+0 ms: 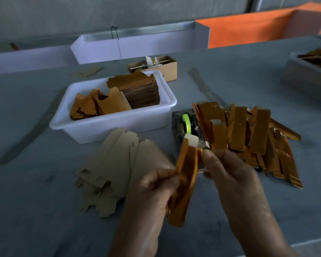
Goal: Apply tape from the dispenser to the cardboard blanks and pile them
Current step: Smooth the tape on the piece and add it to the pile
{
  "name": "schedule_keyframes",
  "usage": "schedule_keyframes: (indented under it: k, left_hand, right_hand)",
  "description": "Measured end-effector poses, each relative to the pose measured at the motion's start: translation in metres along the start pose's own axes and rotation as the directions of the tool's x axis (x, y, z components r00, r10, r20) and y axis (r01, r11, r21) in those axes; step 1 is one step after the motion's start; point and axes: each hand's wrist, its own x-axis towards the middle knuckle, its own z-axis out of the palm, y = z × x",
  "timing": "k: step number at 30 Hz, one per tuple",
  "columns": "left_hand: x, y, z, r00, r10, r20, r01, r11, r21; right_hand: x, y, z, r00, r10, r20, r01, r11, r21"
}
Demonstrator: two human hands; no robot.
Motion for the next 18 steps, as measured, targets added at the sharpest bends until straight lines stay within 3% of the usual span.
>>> schedule_keyframes:
  k: [3,6,10,18]
  left_hand:
    - [0.011,0.008,-0.006,0.995,0.039,-0.091,-0.05,0.992,-0.117]
    - [0.02,0.011,-0.008,0.992,0.06,-0.108,-0.076,0.986,-0.15]
    - [0.026,0.009,-0.001,0.993,0.067,-0.099,-0.08,0.988,-0.13]
    - [0.03,0.003,0.002,0.996,0.044,-0.081,-0.054,0.992,-0.115]
  right_hand:
    - [0.021,-0.003,-0.008,0.964,-0.237,-0.123,0.182,0.92,-0.346]
    - [0.043,0.001,-0.007,0.975,-0.212,-0.061,0.153,0.85,-0.505]
    - [0.053,0.004,0.002,0.996,-0.087,0.009,0.08,0.862,-0.501]
    - [0.055,0.001,0.005,1.0,-0.02,0.008,0.021,0.909,-0.417]
